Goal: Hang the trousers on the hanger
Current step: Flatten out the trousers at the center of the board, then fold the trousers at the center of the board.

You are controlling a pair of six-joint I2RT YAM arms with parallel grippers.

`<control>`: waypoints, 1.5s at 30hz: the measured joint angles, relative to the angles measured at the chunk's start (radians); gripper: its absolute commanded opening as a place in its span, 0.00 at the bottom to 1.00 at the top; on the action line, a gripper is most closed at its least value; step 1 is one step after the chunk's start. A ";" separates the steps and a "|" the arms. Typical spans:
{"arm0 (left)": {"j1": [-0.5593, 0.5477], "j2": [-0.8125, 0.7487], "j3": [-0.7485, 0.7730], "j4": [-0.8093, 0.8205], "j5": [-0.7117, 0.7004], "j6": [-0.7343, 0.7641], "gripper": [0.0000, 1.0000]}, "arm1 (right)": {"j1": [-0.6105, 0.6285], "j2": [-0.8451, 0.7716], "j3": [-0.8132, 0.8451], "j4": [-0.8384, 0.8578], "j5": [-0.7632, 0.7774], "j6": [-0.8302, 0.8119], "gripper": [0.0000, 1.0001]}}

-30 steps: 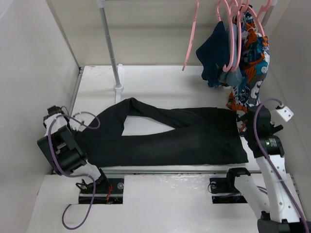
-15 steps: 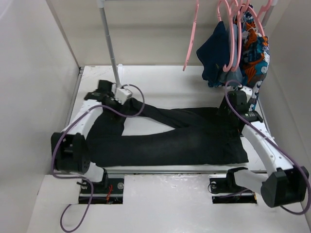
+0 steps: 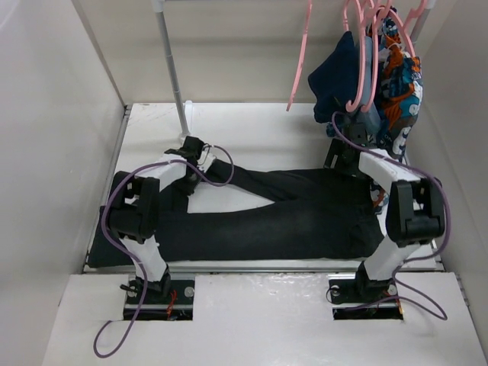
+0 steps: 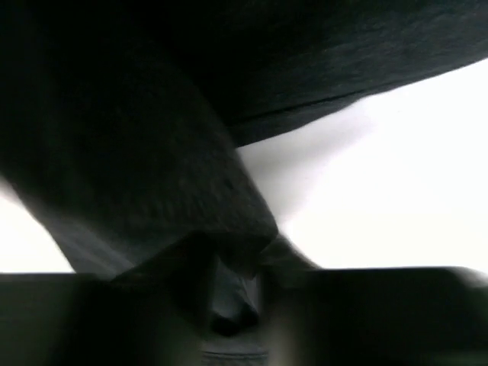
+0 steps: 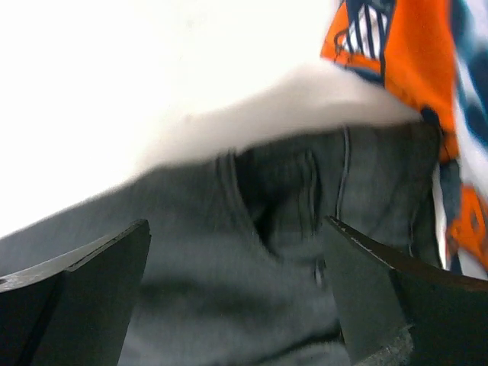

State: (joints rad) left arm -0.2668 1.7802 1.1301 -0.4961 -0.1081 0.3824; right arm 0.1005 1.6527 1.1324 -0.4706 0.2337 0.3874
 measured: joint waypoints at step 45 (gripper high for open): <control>0.507 -0.231 0.257 -0.103 0.205 0.424 0.75 | 0.038 0.068 0.038 0.018 0.020 -0.227 0.92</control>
State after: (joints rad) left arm 0.2398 1.5490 1.3869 -0.5995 0.0971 0.8066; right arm 0.1383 1.7206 1.1706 -0.4522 0.2535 0.1608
